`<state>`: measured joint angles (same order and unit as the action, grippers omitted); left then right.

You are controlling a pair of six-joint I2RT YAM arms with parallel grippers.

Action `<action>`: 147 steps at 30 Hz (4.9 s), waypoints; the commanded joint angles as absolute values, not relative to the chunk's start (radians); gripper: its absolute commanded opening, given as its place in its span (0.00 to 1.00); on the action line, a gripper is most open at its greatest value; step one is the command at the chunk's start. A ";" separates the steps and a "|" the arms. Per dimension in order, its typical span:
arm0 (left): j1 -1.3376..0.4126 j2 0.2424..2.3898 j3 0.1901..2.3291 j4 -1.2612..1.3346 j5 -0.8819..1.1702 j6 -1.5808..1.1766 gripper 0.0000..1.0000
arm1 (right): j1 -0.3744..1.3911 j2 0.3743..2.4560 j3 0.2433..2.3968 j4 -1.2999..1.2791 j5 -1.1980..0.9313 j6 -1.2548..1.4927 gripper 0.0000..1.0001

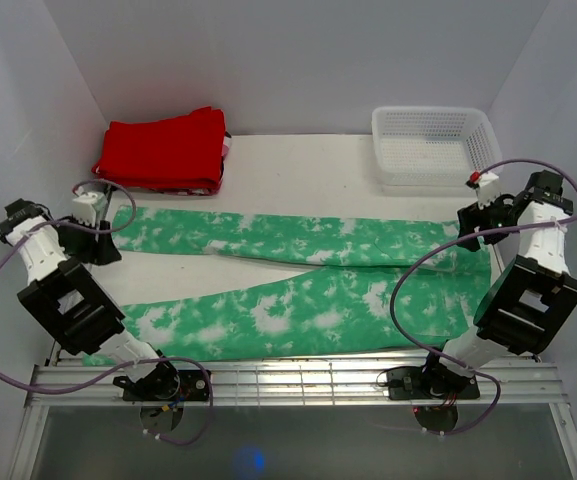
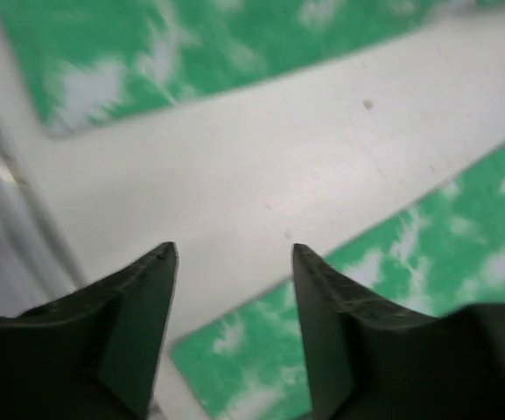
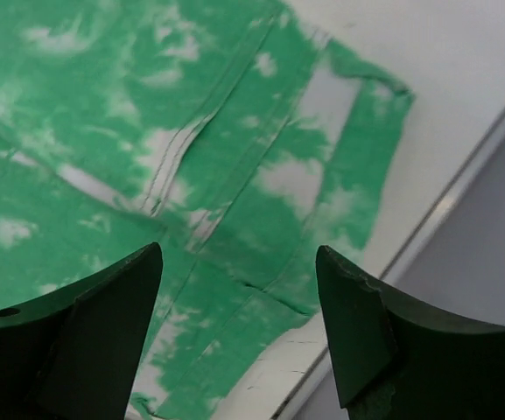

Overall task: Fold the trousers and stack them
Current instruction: Flatten the trousers out

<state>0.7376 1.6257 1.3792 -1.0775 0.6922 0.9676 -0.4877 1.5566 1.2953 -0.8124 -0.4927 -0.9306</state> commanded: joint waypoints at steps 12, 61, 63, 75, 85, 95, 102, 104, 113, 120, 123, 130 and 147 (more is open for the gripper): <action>0.735 1.687 0.939 -1.069 0.359 1.088 0.29 | -0.483 1.549 0.842 -0.772 -0.239 -1.091 0.58; -0.839 1.877 1.176 -0.172 0.649 0.295 0.49 | -0.084 2.042 1.314 -0.403 -0.469 -0.549 0.16; -0.877 1.948 1.193 -0.166 0.637 0.282 0.48 | -0.083 2.065 1.348 -0.390 -0.440 -0.531 0.14; -1.086 1.971 1.083 -0.344 0.724 0.374 0.35 | -0.054 2.223 1.565 -0.460 -0.255 -0.496 0.12; -1.089 1.881 1.094 -0.396 0.685 0.330 0.66 | -0.060 2.032 1.416 -0.483 -0.207 -0.612 0.33; -0.646 1.516 1.189 -0.602 0.704 0.327 0.74 | -0.163 1.761 1.402 -0.816 -0.316 -0.784 0.73; -0.297 1.427 1.099 -1.081 0.635 0.668 0.59 | -0.192 1.677 1.246 -1.057 -0.310 -1.001 0.63; -0.100 1.407 1.049 -1.144 0.627 0.814 0.57 | -0.193 1.643 1.133 -1.045 -0.266 -1.017 0.60; 0.368 1.362 0.830 -1.255 0.369 1.130 0.49 | -0.227 1.666 0.960 -0.842 -0.124 -0.991 0.51; 0.469 1.564 0.820 -0.994 0.333 1.092 0.46 | -0.285 1.698 0.960 -0.810 -0.109 -0.946 0.48; 0.471 1.708 0.917 -0.918 0.388 1.010 0.47 | -0.301 1.690 0.943 -0.811 -0.097 -0.948 0.48; 0.454 1.916 1.247 -0.877 0.462 0.887 0.46 | -0.318 1.675 0.943 -0.805 -0.091 -0.956 0.47; 0.417 1.940 1.705 -0.974 0.784 0.750 0.60 | -0.310 1.670 1.339 -1.034 -0.505 -0.927 0.47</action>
